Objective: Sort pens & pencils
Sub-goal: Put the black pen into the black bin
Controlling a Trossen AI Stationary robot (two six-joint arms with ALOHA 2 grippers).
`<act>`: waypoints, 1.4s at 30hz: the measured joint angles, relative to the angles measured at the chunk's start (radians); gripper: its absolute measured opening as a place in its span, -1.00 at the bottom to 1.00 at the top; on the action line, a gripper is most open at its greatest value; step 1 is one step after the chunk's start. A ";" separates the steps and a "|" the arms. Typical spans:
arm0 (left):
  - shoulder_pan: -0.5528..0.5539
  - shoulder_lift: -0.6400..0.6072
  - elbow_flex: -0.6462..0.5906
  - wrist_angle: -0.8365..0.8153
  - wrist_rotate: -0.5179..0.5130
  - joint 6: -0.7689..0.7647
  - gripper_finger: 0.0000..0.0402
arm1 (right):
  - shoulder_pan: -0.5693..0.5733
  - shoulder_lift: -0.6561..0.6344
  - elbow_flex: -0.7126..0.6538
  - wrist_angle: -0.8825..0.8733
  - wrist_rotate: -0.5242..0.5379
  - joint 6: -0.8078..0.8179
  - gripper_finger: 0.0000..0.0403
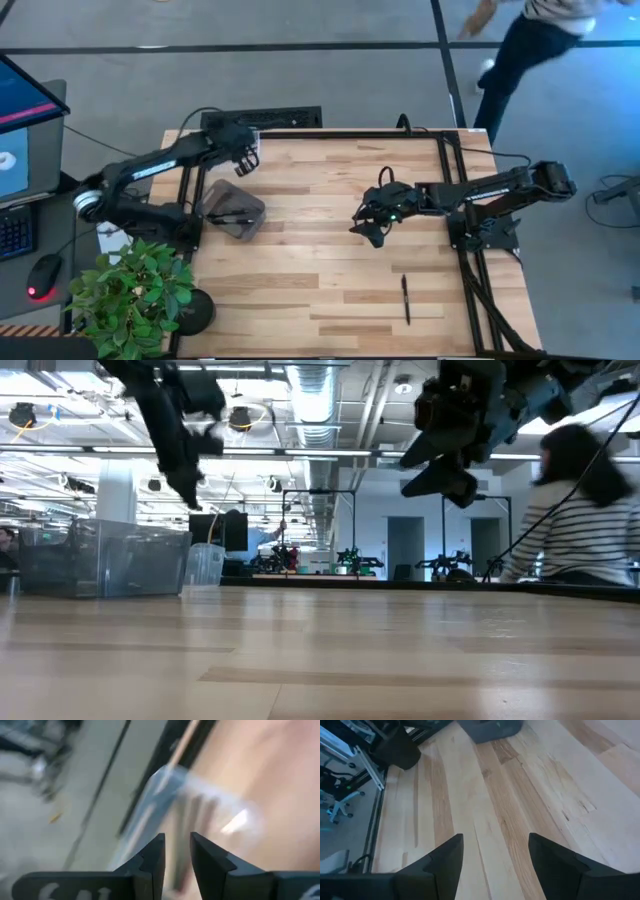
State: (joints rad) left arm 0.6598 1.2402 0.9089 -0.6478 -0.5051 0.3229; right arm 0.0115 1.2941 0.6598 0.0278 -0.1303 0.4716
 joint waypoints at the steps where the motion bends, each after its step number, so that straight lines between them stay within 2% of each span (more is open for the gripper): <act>1: -0.024 -0.038 0.000 -0.011 0.050 -0.028 -0.59 | 0.000 -0.020 0.000 -0.019 0.000 0.005 0.21; 7: -0.194 -0.225 0.000 -0.034 0.362 -0.164 -0.59 | 0.022 -0.168 0.000 -0.129 0.000 0.056 0.21; 11: -0.319 -0.295 0.000 -0.035 0.457 -0.212 -0.59 | 0.060 -0.237 0.000 -0.217 0.005 0.127 0.21; 16: -0.464 -0.306 -0.001 -0.034 0.440 -0.265 -0.59 | 0.176 -0.262 0.000 -0.301 0.043 0.297 0.21; 18: -0.516 -0.294 -0.007 -0.027 0.440 -0.282 -0.59 | 0.237 -0.262 0.001 -0.349 0.069 0.423 0.21; 23: -0.616 -0.244 -0.024 -0.008 0.440 -0.280 -0.59 | 0.435 -0.238 0.001 -0.422 0.225 0.740 0.21; 28: -0.687 -0.160 -0.024 0.036 0.439 -0.249 -0.59 | 0.626 -0.199 0.001 -0.390 0.317 1.050 0.21; 32: -0.722 -0.086 -0.024 0.046 0.439 -0.228 -0.59 | 0.742 -0.141 0.001 -0.375 0.346 1.288 0.21; 34: -0.734 -0.048 -0.024 0.053 0.439 -0.227 -0.59 | 0.783 -0.103 0.001 -0.369 0.346 1.338 0.21; 38: -0.753 0.030 -0.024 0.100 0.438 -0.199 -0.59 | 0.838 -0.016 0.001 -0.339 0.342 1.440 0.21; 42: -0.765 0.096 -0.024 0.147 0.438 -0.167 -0.59 | 0.865 0.060 0.001 -0.310 0.340 1.642 0.21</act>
State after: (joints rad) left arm -0.1053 1.3366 0.8845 -0.5013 -0.0669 0.1555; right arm 0.8765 1.3538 0.6609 -0.2826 0.2100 2.1134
